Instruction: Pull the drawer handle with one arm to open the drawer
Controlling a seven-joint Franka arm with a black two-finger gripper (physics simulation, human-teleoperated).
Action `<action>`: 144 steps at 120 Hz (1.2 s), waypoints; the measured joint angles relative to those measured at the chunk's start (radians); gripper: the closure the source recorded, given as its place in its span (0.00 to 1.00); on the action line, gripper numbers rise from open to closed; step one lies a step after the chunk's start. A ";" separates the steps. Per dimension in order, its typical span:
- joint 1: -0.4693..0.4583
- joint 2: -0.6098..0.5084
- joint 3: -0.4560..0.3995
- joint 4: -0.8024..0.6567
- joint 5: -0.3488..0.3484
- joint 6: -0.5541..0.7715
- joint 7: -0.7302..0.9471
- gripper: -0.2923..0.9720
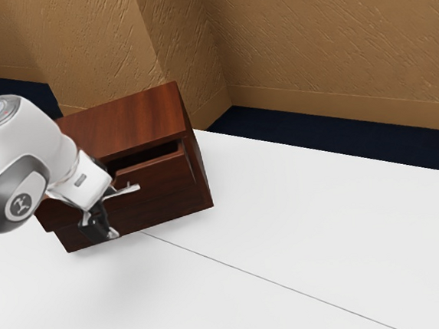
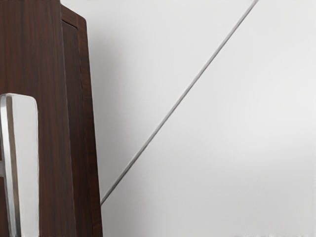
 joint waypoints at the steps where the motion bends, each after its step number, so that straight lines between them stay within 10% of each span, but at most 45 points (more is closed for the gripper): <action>1: 0.000 -0.001 0.000 -0.001 0.000 -0.001 0.000 0.24; 144: -0.064 -0.216 0.002 -0.167 0.031 -0.056 -0.003 0.24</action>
